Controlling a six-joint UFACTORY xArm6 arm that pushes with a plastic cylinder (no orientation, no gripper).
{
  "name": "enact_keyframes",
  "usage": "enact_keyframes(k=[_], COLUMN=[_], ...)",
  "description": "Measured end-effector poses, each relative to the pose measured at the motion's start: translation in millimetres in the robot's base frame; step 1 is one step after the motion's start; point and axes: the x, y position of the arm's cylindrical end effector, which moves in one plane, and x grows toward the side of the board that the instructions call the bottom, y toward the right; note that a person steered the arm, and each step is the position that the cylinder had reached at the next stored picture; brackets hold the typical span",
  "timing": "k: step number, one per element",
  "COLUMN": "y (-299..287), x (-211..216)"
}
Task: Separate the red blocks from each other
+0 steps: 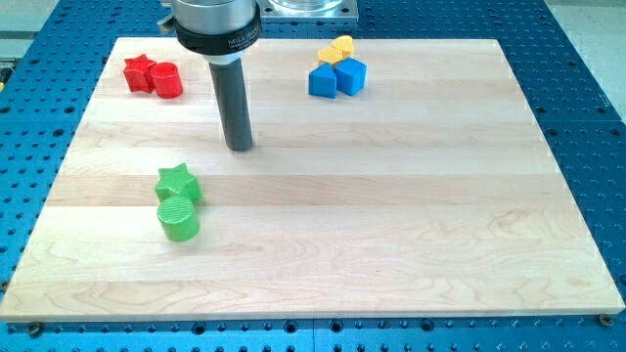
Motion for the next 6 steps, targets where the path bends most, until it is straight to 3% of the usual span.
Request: enact_keyframes(k=[1,3,4,6], y=[-26.8,-178.4,-212.0,-210.2], x=[-0.8,-5.0,-45.0,-111.2])
